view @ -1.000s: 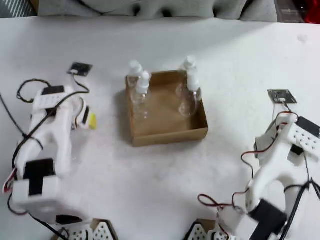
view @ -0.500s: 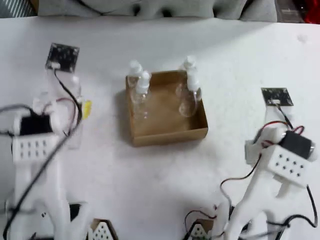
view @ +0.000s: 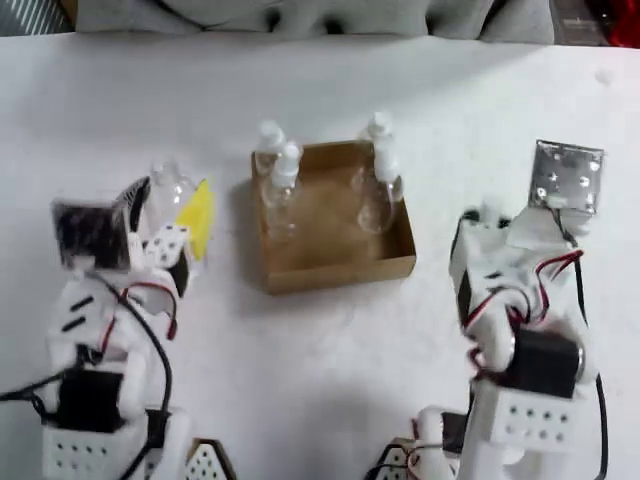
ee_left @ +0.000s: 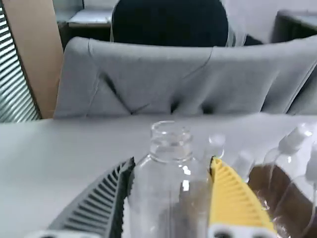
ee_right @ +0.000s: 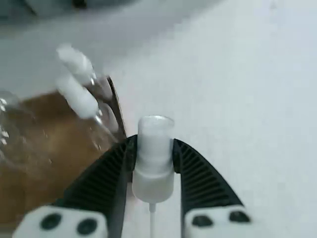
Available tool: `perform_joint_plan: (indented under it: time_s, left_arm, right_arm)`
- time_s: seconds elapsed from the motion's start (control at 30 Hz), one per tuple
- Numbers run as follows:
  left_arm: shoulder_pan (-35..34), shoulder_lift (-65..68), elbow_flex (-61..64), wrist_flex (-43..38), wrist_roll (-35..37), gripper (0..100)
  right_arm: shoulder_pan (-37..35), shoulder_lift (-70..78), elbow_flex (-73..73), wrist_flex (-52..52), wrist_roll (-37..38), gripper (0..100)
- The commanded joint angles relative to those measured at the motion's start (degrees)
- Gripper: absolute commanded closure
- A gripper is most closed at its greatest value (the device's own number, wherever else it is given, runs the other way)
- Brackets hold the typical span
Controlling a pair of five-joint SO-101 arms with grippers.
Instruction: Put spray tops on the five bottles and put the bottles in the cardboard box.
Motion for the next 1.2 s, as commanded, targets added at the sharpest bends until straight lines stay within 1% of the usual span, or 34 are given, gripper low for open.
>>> perform_joint_plan:
  time_s: [0.0, 0.13, 0.27, 0.3, 0.43, 0.63, 0.73, 0.87, 1.03, 1.1, 1.17]
  left_arm:
    - [2.95, -6.9, 0.7, -6.33, 1.32, 98]
    - [5.58, -8.57, 0.53, -8.97, 1.32, 98]
    - [9.54, -8.57, 0.79, -11.52, 1.32, 98]
    - [10.42, -8.57, 0.79, -11.78, 1.32, 98]
    - [13.41, -8.57, 0.79, -11.78, 1.32, 98]
    - [19.38, -8.92, 3.16, -11.78, 1.32, 98]
    - [20.18, -8.92, 5.89, -11.78, 1.32, 98]
    - [20.26, -10.15, 9.05, -11.78, 1.32, 98]
    - [21.49, -19.56, 13.89, -11.43, 1.05, 98]
    - [22.37, -23.43, 16.0, -11.25, -1.58, 98]
    - [22.46, -23.96, 17.32, -11.25, -4.13, 98]
  right_arm:
    - [-0.66, -3.82, -0.53, -10.42, -2.81, 98.3]
    - [-0.75, -6.29, -1.58, -21.49, -2.81, 98.3]
    - [-0.92, -6.64, -5.98, -27.56, -2.9, 98.3]
    - [-1.89, -6.64, -7.56, -28.35, -3.52, 98.3]
    - [-8.13, -6.99, -14.33, -29.14, -6.24, 98.3]
    - [-22.9, -6.55, -24.09, -29.14, -6.07, 98.3]
    - [-28.35, -6.46, -26.37, -29.14, -6.33, 98.3]
    - [-32.66, -6.29, -26.29, -29.14, -6.42, 98.3]
    - [-37.49, -1.54, -26.37, -29.05, -6.42, 98.3]
    - [-38.9, 0.57, -26.46, -29.14, -6.42, 98.3]
    - [-40.57, 2.59, -26.64, -29.23, -6.15, 98.3]
